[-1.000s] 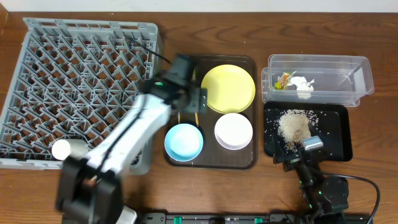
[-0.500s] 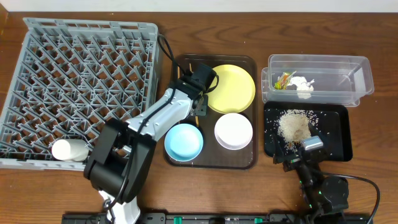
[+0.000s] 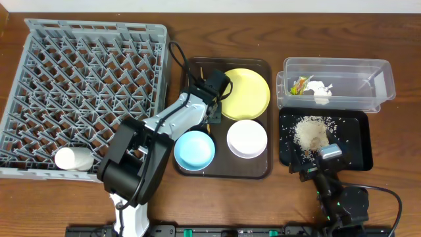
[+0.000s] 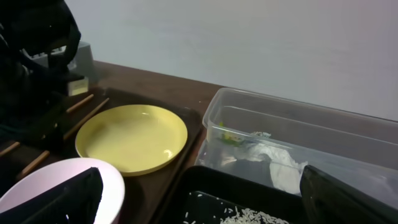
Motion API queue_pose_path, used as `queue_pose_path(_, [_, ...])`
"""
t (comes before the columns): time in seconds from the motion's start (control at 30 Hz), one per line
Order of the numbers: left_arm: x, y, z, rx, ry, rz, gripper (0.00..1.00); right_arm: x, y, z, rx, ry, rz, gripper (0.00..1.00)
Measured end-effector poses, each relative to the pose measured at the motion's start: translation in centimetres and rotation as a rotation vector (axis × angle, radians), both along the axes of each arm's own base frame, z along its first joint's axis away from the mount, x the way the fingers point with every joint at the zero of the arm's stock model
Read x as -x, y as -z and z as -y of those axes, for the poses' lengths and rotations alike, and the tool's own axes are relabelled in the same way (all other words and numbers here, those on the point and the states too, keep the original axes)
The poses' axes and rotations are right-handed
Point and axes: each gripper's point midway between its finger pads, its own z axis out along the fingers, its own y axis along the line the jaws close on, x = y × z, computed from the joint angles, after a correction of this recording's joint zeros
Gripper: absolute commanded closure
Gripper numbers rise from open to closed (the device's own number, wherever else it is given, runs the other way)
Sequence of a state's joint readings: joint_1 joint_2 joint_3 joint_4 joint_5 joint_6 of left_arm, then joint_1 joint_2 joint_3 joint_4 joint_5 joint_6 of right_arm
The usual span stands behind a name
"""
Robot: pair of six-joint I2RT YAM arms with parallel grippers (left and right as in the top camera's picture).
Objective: Sort waste into correct bins and load items into the dishwasher
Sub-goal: 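Reach the left gripper to the chopsticks on the brown tray and grasp one, then place the chopstick into the dish rack and reach back for the other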
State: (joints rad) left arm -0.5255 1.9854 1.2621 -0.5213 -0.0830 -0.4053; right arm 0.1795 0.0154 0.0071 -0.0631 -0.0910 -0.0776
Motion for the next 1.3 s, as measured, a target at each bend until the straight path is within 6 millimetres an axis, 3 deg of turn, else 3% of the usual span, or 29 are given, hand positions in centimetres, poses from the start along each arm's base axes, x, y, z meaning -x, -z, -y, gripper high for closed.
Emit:
queue_pose_path(0.13, [-0.1,0.0,0.2,0.011,-0.013,-0.001,0.91,0.0,0.0,0.0,0.0,0.0,0.0,0.01])
queue_pose_path(0.3, [0.8,-0.3,-0.8,-0.009,-0.023,-0.048,0.92,0.0,0.0,0.0,0.0,0.0,0.0,0.01])
queue_pose_path(0.4, [1.0,-1.5,-2.1,-0.008,-0.045,-0.059,0.92,0.0,0.0,0.0,0.0,0.0,0.0,0.01])
queue_pose_path(0.47, [0.4,-3.6,-2.9,0.012,-0.047,-0.018,0.92,0.0,0.0,0.0,0.0,0.0,0.0,0.01])
queue_pose_path(0.6, [-0.8,-10.8,-4.2,0.066,-0.012,0.15,0.92,0.0,0.0,0.0,0.0,0.0,0.0,0.01])
queue_pose_path(0.73, [-0.2,-17.4,-6.1,0.056,0.033,0.302,0.92,0.0,0.0,0.0,0.0,0.0,0.0,0.01])
queue_pose_path(0.83, [0.5,-19.1,-8.6,-0.029,0.016,0.339,0.92,0.0,0.0,0.0,0.0,0.0,0.0,0.01])
queue_pose_path(0.97, [0.2,-18.7,-12.5,-0.158,-0.055,0.334,0.92,0.0,0.0,0.0,0.0,0.0,0.0,0.01])
queue_pose_path(1.1, [0.4,-15.7,-15.4,-0.235,-0.112,0.251,0.92,0.0,0.0,0.0,0.0,0.0,0.0,0.01])
queue_pose_path(1.23, [0.6,-12.9,-15.9,-0.262,-0.111,0.169,0.92,0.0,0.0,0.0,0.0,0.0,0.0,0.01])
queue_pose_path(1.3, [0.6,-12.5,-15.9,-0.267,-0.104,0.155,0.85,0.0,0.0,0.0,0.0,0.0,0.0,0.01])
